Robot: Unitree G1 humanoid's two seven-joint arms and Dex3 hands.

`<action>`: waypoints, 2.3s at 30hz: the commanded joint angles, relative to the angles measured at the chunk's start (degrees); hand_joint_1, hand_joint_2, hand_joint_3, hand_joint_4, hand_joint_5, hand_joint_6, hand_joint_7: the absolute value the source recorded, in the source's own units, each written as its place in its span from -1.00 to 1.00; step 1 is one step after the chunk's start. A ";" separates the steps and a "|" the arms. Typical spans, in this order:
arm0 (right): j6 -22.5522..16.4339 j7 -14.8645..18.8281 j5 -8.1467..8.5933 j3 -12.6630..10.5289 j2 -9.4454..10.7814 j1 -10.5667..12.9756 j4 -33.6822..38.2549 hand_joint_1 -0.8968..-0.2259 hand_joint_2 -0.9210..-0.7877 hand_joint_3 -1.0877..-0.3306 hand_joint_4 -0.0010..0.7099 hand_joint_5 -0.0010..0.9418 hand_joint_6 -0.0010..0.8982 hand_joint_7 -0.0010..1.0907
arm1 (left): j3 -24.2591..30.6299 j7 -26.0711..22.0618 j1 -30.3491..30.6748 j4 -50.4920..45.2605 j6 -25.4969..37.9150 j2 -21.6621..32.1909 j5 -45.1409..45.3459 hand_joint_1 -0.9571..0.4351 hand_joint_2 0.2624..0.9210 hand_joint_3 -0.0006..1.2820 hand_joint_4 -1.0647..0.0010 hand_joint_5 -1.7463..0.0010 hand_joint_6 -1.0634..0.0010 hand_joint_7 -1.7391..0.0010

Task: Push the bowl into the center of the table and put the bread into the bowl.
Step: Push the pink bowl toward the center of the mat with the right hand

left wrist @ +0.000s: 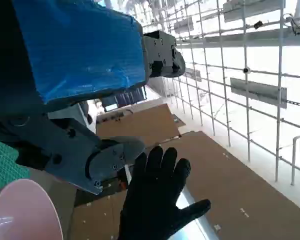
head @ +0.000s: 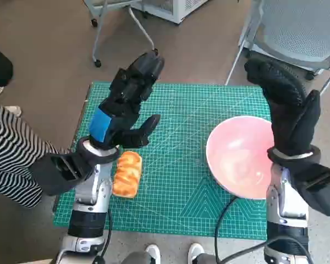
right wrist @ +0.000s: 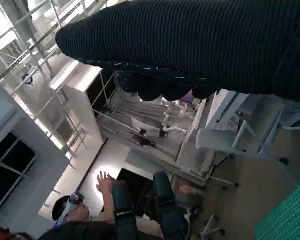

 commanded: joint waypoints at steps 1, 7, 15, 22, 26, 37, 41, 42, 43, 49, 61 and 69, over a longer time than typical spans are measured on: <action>0.69 0.38 0.38 -0.03 0.00 1.10 0.15 -0.41 -1.00 0.23 -0.46 -0.99 -0.89 0.01 | 0.17 0.09 -0.70 -0.31 -0.76 0.21 0.05 0.22 0.53 0.18 1.00 0.78 1.00 0.52; 0.66 0.26 0.31 0.00 0.07 1.43 -0.22 -0.41 -1.00 0.23 -0.46 -0.99 -0.89 0.01 | 0.25 0.02 -0.62 -0.05 -1.16 0.19 0.16 0.22 0.54 0.17 1.00 0.79 1.00 0.52; 0.38 0.09 -0.07 -0.05 0.04 1.62 -0.15 -0.38 -1.00 0.24 -0.46 -0.99 -0.89 0.01 | 0.23 -0.08 -0.58 0.44 -1.72 0.19 0.36 0.22 0.55 0.16 1.00 0.79 1.00 0.52; 0.28 0.03 -0.25 -0.04 0.03 1.74 -0.15 -0.38 -1.00 0.23 -0.45 -0.99 -0.90 0.01 | 0.28 -0.20 -0.71 1.02 -2.22 0.34 0.39 0.22 0.56 0.14 1.00 0.78 1.00 0.52; 0.23 -0.09 -0.50 0.00 0.04 1.87 -0.26 -0.37 -1.00 0.23 -0.45 -0.99 -0.90 0.01 | 0.31 -0.35 -0.73 1.16 -2.30 0.47 0.28 0.22 0.56 0.13 1.00 0.78 1.00 0.52; 0.18 -0.16 -0.84 -0.22 -0.19 2.02 -0.44 -0.37 -1.00 0.23 -0.45 -0.99 -0.90 0.00 | 0.40 -0.38 -0.75 1.32 -2.36 0.52 0.25 0.21 0.58 0.12 1.00 0.78 1.00 0.51; -0.76 1.49 1.11 -2.62 -2.27 2.68 1.01 -0.36 -1.00 0.21 -0.45 -0.99 -0.91 0.00 | 0.36 -0.34 -0.69 1.27 -2.37 0.50 0.33 0.21 0.59 0.11 1.00 0.78 1.00 0.51; -1.25 2.39 2.17 -3.91 -3.36 3.02 1.87 -0.33 -1.00 0.15 -0.48 -0.99 -0.92 0.00 | 0.31 -0.30 -0.62 1.17 -2.35 0.47 0.38 0.21 0.59 0.11 1.00 0.78 1.00 0.51; -1.81 3.16 3.14 -5.30 -4.43 3.28 3.00 -0.32 -1.00 0.13 -0.49 -0.99 -0.92 0.00 | 0.31 -0.28 -0.60 1.14 -2.37 0.47 0.42 0.21 0.59 0.11 1.00 0.78 1.00 0.51; -3.67 2.06 4.00 -10.14 -6.92 4.52 6.10 -0.25 -1.00 -0.01 -0.57 -1.00 -0.96 0.00 | 0.40 -0.27 -0.62 1.23 -2.43 0.50 0.38 0.21 0.59 0.11 1.00 0.78 1.00 0.52; -8.27 -6.15 1.49 -17.89 -9.32 5.25 18.95 -0.24 -1.00 -0.12 -0.69 -1.00 -1.00 -0.05 | 0.56 -0.74 -0.98 1.84 -2.38 0.36 -0.09 0.19 0.60 0.10 1.00 0.79 1.00 0.54; -11.23 -9.55 0.40 -19.43 -10.58 2.97 32.63 -0.19 -1.00 -0.16 -0.75 -0.99 -1.00 -0.14 | 0.77 -1.16 -1.34 2.25 -2.08 0.31 -0.47 0.18 0.61 0.08 1.00 0.79 1.00 0.54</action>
